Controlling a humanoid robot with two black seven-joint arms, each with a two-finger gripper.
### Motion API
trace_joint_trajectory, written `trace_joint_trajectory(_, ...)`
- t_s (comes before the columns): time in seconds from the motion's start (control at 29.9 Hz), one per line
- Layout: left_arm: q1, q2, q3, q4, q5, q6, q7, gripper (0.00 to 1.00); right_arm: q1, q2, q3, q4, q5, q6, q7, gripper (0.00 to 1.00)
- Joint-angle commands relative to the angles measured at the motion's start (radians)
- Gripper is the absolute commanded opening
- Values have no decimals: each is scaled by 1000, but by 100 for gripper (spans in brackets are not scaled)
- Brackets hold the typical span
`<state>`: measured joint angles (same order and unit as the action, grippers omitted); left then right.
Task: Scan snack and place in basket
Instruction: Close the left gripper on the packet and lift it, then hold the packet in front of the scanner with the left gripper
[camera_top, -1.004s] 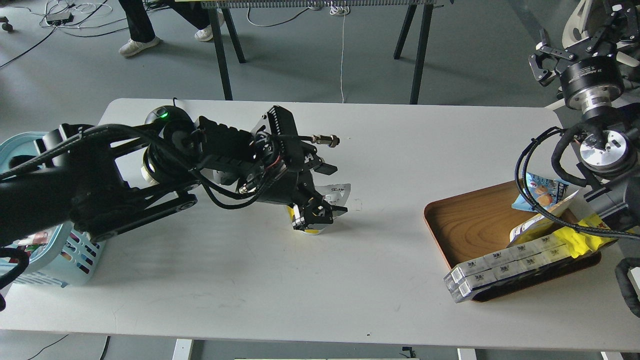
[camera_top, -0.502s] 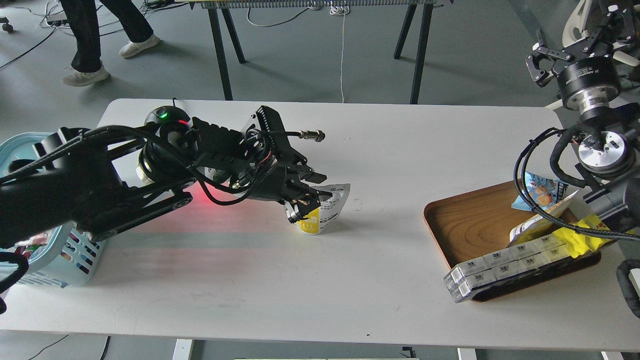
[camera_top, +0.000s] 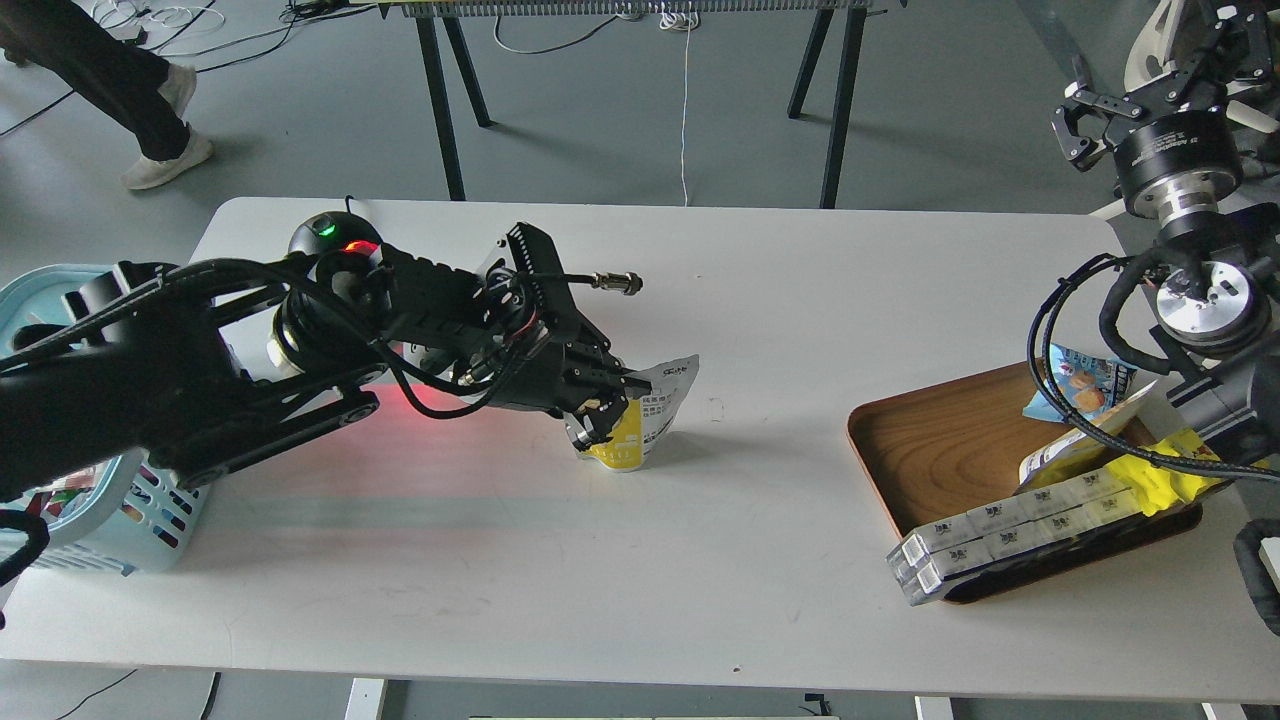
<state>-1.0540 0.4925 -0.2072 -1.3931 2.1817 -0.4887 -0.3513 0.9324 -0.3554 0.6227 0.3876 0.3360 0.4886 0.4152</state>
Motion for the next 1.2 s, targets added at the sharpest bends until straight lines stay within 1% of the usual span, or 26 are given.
trace_joint_trajectory(0.0, -4, 3, -6, -6, 0, 0, -1, 0, 8, 3, 0, -1, 0, 0, 1, 99)
trace_joint_trajectory(0.1, -11, 11, -17, -15, 0, 0, -8, 0, 8, -4, -1, -1, 0, 0, 1, 99)
trace_joint_trajectory(0.13, -14, 24, -21, -26, 0, 0, -17, 0, 8, -7, -1, -1, 0, 0, 1, 99)
trace_joint_trajectory(0.27, -17, 116, -58, -87, 0, 0, -81, 0, 8, -17, -1, -3, 0, 0, 1, 99)
trace_joint_trajectory(0.43, -15, 224, -118, -121, 0, 0, -135, 0, 3, -31, -1, -3, 0, 0, 1, 99)
trace_joint_trajectory(0.6, -8, 333, -129, -109, 0, 0, -137, 0, 2, -33, -1, -1, 0, 0, 1, 99)
trace_joint_trajectory(0.74, -3, 376, -126, -72, 0, 0, -137, 0, 8, -33, -1, 0, 0, 0, 1, 99)
trace_joint_trajectory(1.04, -1, 377, -126, 31, 0, 0, -137, 0, 0, -33, -1, 4, 0, 0, 1, 99)
trace_joint_trajectory(1.17, -1, 388, -124, 40, 0, 0, -137, 0, -3, -34, -1, 4, 0, 0, 1, 99)
